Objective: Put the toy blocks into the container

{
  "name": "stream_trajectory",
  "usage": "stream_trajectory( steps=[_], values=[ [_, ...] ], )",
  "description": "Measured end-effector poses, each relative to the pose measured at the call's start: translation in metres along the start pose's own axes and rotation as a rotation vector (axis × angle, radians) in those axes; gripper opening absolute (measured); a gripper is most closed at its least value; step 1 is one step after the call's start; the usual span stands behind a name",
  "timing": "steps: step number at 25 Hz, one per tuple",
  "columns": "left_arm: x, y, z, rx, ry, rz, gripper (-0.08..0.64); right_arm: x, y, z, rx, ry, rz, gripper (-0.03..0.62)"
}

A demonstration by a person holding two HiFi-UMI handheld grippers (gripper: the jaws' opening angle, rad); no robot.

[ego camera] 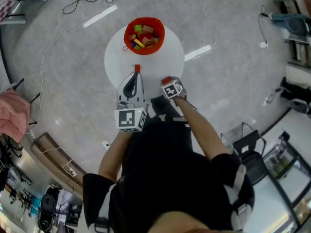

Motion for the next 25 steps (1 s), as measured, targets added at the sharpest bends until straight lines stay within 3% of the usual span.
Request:
stream_trajectory(
  steps=[7,13,19,25],
  values=[
    [0.003,-0.008,-0.005,0.014,0.006,-0.002,-0.002,0.009,0.005,-0.006,0.018,0.024,0.014,0.262],
    [0.01,-0.016,-0.009,0.019,0.03,0.007,-0.002,0.046,0.015,-0.037,0.045,0.137,0.07,0.261],
    [0.02,-0.02,-0.017,0.035,0.052,0.012,-0.002,0.094,0.033,-0.1,0.056,0.319,0.169,0.261],
    [0.03,-0.024,-0.025,0.05,0.074,0.023,-0.002,0.143,0.052,-0.169,0.033,0.557,0.199,0.261]
  ],
)
Point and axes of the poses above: the fingertips, and each gripper's own axes: z forward along the fingers, y to its right, x out of its top, the point moved 8 cm from there along -z, backward along the fingers, and after that the axes turned 15 degrees about -x, right-handed, at the moved point
